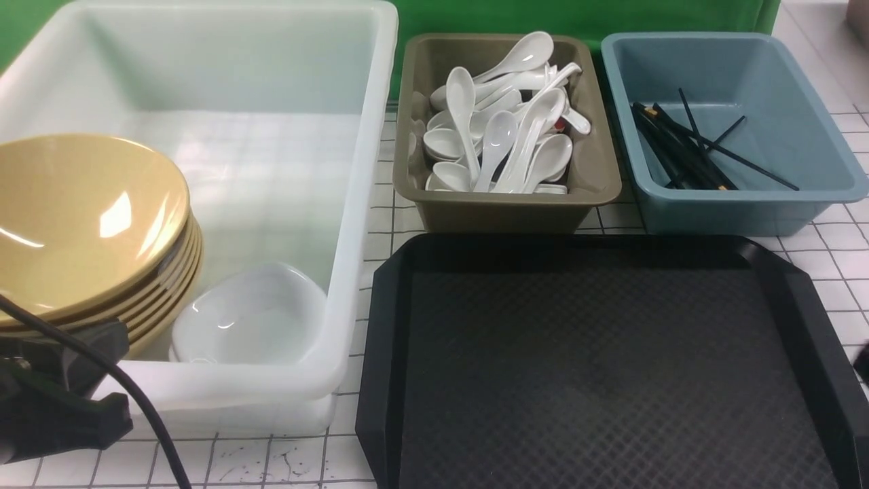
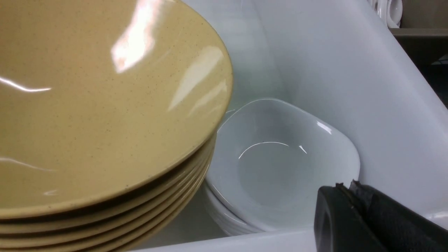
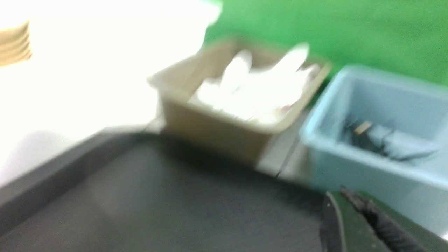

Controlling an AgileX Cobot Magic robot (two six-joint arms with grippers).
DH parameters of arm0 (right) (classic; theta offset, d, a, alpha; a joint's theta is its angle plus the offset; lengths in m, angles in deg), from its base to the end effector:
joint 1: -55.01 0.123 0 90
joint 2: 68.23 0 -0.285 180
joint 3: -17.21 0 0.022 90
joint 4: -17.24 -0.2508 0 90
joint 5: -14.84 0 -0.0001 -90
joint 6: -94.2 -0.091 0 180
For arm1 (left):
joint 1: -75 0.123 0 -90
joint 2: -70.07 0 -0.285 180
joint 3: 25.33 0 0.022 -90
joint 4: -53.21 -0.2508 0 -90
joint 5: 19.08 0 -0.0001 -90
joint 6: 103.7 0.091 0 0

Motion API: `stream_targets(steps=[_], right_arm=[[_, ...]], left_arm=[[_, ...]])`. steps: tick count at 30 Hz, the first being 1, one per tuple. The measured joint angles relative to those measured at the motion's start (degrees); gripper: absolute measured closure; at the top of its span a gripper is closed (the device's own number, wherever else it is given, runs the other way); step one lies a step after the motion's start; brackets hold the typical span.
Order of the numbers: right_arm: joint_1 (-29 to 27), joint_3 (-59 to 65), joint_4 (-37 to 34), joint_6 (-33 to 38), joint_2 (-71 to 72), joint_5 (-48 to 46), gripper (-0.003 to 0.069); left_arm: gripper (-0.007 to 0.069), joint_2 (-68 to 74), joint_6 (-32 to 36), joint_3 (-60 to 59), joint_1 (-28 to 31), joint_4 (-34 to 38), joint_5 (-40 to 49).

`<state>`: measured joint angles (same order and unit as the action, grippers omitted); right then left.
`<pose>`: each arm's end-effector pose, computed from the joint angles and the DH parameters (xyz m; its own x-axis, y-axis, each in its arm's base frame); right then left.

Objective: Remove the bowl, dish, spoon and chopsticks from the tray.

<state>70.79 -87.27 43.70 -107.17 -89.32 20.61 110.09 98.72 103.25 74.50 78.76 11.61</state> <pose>0.0727 0.0247 0.2162 0.0032 -0.0891 -0.9960 -0.3157 0.9450 -0.0856 0.1100 -0.0210 0.2780 -0.4938 0.0055 -0.8696 0.2005 0.9738 -0.1077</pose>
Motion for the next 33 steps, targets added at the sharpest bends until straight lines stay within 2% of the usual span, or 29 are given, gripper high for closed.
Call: stream_targets(steps=[1,2,5,10,16,33], right_arm=[[-1.0,0.8,-0.8,0.0,1.5,0.4,0.0623],[-4.3,2.5,-3.9,1.3,4.9,1.0,0.0623],[-10.8,3.2,-10.3,7.9,11.4,-1.1,0.0623],[-15.2,3.2,-17.8,16.1,13.9,-10.3,0.0623],[-17.3,3.3,-21.1,17.2,14.0,-23.3,0.0622],[-17.5,3.2,-21.1,17.3,14.0,-24.1,0.0621]], left_arm=[[0.0636,0.0,0.0,0.0,0.0,0.0,0.0],[0.0636,0.0,0.0,0.0,0.0,0.1,0.0],[0.0636,0.0,0.0,0.0,0.0,0.1,0.0],[0.0636,0.0,0.0,0.0,0.0,0.1,0.0],[0.0636,0.0,0.0,0.0,0.0,0.1,0.0],[0.0636,-0.1,0.0,0.0,-0.4,0.0,0.0]])
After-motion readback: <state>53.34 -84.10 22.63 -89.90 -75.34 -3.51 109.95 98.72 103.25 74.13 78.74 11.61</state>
